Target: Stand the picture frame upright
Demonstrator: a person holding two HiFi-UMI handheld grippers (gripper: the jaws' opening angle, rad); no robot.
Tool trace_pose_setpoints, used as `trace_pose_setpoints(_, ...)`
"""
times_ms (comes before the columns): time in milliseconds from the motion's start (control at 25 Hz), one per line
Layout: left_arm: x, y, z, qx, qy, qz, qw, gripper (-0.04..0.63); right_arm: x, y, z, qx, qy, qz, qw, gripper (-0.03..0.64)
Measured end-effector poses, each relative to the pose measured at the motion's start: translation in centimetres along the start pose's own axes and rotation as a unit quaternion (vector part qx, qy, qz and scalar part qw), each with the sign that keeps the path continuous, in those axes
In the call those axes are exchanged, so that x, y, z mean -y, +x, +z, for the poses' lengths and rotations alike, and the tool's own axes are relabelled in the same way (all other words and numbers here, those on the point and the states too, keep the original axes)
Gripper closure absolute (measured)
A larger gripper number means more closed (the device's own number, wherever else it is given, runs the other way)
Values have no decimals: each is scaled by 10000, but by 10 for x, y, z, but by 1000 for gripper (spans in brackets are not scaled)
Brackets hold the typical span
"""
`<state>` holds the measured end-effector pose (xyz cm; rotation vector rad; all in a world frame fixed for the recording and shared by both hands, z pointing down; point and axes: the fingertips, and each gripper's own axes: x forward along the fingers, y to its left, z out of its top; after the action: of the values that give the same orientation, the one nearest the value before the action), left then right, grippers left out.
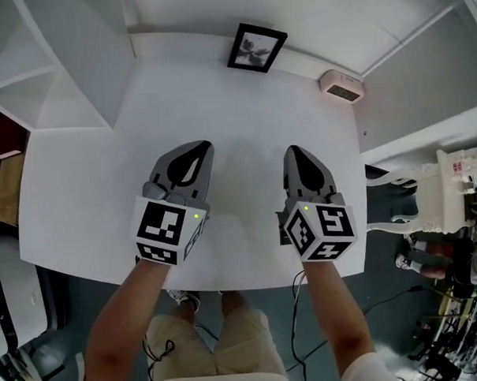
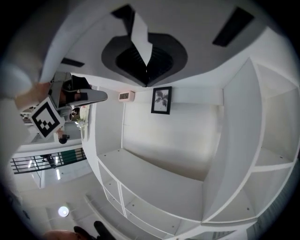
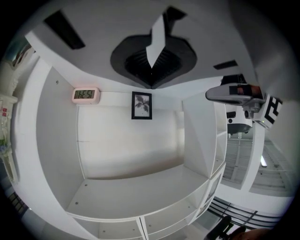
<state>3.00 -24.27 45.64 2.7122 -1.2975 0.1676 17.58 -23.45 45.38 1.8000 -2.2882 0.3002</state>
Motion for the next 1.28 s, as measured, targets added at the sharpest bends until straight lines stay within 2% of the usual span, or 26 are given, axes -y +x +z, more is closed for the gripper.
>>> trace_pose_setpoints(200,26,-55,25,140,194,-96,9997,577,-8,-61,26,184,267,-29,9995,607)
trace_pose_setpoints(480,44,-115,48,168,-15,93,9998,577,-35,-132,49,455,442,83,9980,607)
trace_pose_setpoints(760,46,-165,89,355,-139,392,9985,577,-50,-176,78,557,546,245,9967,607)
trace_pose_setpoints(1040,47,-213,123,458,-35,636,9969,577,-74,-206,99,512,602,602,9951,607)
trace_pose_setpoints(1280,49,-250,137,561,-241,740,9954,577,-76,-236,120,615,509,426,9959,607)
